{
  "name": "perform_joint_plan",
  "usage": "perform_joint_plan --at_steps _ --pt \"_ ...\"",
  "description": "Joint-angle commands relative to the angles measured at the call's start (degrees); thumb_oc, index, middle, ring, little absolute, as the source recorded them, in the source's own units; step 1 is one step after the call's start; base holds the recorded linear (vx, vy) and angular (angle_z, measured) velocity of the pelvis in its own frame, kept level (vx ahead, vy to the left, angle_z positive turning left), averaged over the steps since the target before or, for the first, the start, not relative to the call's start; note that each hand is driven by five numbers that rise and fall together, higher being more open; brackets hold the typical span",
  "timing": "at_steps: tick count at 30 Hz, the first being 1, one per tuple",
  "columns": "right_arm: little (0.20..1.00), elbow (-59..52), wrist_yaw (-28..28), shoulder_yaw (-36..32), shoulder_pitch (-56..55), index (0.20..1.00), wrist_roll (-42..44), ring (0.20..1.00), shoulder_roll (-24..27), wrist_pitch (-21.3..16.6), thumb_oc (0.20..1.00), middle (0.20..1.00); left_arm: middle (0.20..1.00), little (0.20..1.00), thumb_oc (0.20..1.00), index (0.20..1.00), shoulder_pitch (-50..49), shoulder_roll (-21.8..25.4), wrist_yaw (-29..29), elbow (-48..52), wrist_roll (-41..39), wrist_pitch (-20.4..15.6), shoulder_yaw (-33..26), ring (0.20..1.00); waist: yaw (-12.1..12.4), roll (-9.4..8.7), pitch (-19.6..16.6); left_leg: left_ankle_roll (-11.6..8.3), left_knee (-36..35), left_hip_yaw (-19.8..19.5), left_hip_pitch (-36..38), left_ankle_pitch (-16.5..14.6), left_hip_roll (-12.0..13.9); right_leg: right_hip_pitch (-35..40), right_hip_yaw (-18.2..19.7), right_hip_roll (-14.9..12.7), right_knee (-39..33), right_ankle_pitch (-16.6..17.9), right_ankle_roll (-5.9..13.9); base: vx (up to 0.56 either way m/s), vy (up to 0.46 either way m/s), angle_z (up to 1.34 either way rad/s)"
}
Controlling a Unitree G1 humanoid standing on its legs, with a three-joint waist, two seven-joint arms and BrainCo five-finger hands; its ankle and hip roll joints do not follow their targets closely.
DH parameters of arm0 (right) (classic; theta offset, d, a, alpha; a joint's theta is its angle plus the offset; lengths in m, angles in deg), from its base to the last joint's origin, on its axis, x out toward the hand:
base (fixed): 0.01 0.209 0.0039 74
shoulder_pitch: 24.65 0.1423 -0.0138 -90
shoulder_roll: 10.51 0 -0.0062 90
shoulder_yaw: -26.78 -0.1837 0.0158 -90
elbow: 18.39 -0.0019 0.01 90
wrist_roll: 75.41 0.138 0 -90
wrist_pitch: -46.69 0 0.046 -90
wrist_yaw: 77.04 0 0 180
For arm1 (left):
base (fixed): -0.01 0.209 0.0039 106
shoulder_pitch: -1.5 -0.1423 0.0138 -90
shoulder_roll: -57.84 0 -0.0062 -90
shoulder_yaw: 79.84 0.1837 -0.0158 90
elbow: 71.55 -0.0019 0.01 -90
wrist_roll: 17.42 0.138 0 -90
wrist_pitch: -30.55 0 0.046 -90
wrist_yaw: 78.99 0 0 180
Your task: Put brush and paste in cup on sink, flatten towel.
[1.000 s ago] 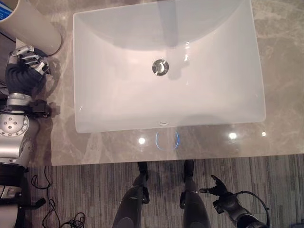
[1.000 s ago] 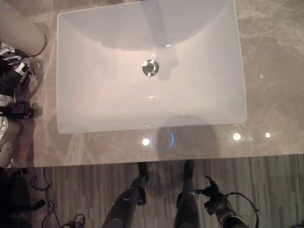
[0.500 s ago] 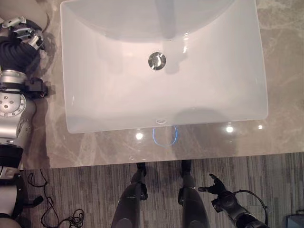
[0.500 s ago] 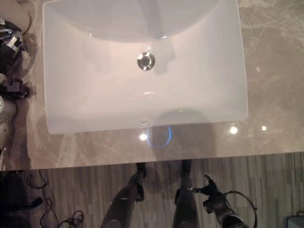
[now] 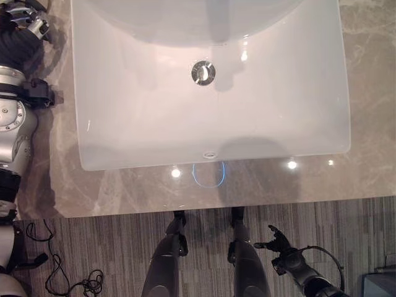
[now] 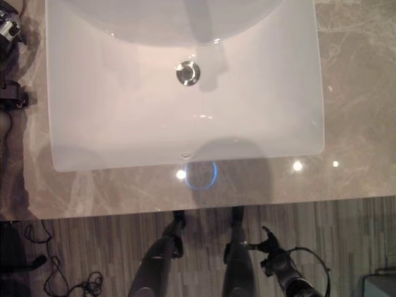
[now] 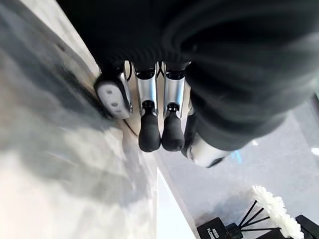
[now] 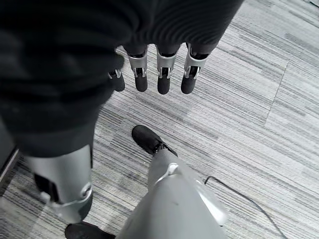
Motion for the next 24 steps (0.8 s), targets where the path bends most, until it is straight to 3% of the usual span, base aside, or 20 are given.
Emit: perform_joint_plan --at_steps 1,5,11,18,24 --pt "1.000 0.42 0.65 -1.01 -2.84 1.000 -0.29 1.000 1.58 -0.02 1.000 1.000 0.200 0.200 0.200 0.200 -14.01 -4.37 1.27 2.12 2.73 1.54 -3.24 0.200 1.11 2.77 -0.75 -2.27 -7.98 -4.90 1.17 5.79 -0.21 16.46 -2.10 -2.05 -0.08 -7.19 3.39 0.04 0.035 -0.12" --pt "1.000 1.12 0.25 -2.56 -3.75 1.000 -1.34 1.000 2.24 0.14 1.000 1.000 0.200 0.200 0.200 0.200 -19.32 -4.13 2.44 3.13 3.86 2.29 -7.22 0.200 1.68 3.43 -1.51 -2.13 -7.98 -4.69 1.90 5.71 -0.51 16.88 -2.44 -2.34 -0.08 -7.39 3.34 0.01 0.013 -0.04" --pt "1.000 1.88 -0.02 -2.96 -4.14 1.000 -2.19 1.000 2.71 0.26 1.000 1.000 0.200 0.200 0.200 0.200 -18.14 -2.07 1.57 -0.39 3.92 2.31 -8.87 0.200 2.12 3.85 -2.09 -2.04 -7.98 -5.02 1.76 5.79 -0.61 16.95 -3.18 -2.39 -0.08 -7.69 3.42 0.00 0.000 0.02" --pt "1.000 0.76 0.17 -2.73 -4.29 1.000 -1.60 1.000 3.00 0.05 1.000 1.000 0.200 0.200 0.200 0.200 -12.47 -0.79 -0.47 -5.31 3.35 1.89 -7.17 0.200 1.67 3.61 -1.30 -2.18 -7.98 -5.07 1.10 5.89 -0.54 16.23 -3.11 -2.47 -0.08 -6.81 3.85 0.00 0.001 0.01" --pt "1.000 0.36 -0.04 -1.41 -4.16 1.000 -1.16 1.000 3.09 0.10 1.000 1.000 0.200 0.200 0.200 0.200 -1.86 0.71 -1.81 -11.89 3.26 2.45 -0.65 0.200 0.73 2.50 -0.52 -2.27 -7.98 -5.00 -0.06 6.16 -0.07 15.17 -2.58 -2.32 -0.08 -5.77 4.21 0.00 0.000 0.00"
